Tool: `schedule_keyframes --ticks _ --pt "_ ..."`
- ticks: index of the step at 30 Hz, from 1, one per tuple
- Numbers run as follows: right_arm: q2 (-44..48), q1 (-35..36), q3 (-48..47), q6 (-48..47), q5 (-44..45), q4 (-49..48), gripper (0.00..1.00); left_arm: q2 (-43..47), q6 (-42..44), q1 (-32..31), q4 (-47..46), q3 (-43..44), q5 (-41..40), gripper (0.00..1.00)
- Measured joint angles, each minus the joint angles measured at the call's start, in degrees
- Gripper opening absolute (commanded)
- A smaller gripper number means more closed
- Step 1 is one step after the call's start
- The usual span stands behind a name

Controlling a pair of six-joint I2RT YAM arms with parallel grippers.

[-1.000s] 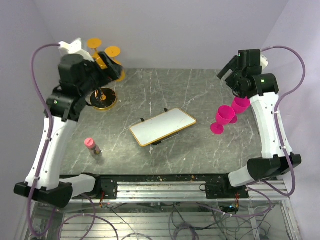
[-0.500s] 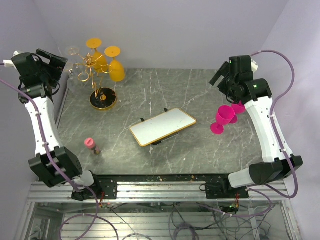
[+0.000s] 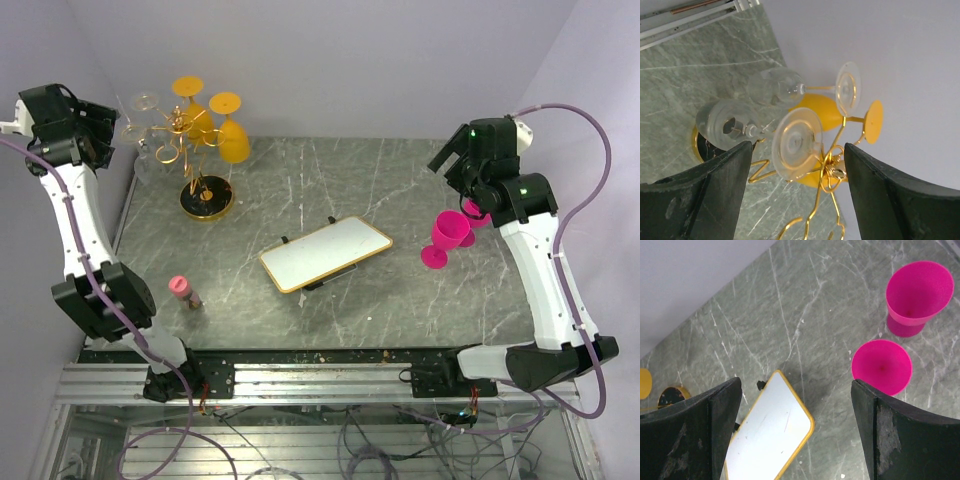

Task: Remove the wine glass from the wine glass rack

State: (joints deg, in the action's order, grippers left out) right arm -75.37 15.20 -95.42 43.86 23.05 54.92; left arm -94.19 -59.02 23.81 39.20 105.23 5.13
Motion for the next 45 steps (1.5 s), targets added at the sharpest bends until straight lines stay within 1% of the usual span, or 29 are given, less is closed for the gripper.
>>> schedule_keyframes --ticks 2,3,8,12,25,31,36,45 --pt "0.0 0.0 0.0 0.0 0.4 -0.3 0.9 -2.0 -0.2 0.0 1.1 1.4 0.0 0.83" --pt "0.0 0.0 0.0 0.0 0.5 -0.3 0.9 -2.8 -0.2 0.0 1.6 1.8 0.0 0.82" --pt "0.0 0.1 0.8 0.0 1.3 -0.7 0.9 -5.4 0.1 0.0 3.8 3.0 0.1 0.65" --pt "0.0 0.2 1.1 0.0 1.7 -0.7 0.9 -5.7 0.3 0.0 4.0 3.0 0.2 0.57" --pt "0.1 0.2 1.4 0.0 2.4 -0.8 0.9 -5.7 0.7 0.0 3.4 2.9 0.6 0.39" --pt "0.5 0.2 1.9 0.0 2.8 -1.0 0.9 -5.7 0.7 0.0 2.6 2.9 1.3 0.26" --pt "0.9 0.2 2.0 0.0 3.1 -1.1 0.9 -5.4 0.7 0.0 2.4 2.9 1.6 0.18" --pt "1.0 0.2 2.2 0.0 3.3 -1.1 0.9 -5.1 0.7 0.0 2.3 3.1 1.7 0.1"
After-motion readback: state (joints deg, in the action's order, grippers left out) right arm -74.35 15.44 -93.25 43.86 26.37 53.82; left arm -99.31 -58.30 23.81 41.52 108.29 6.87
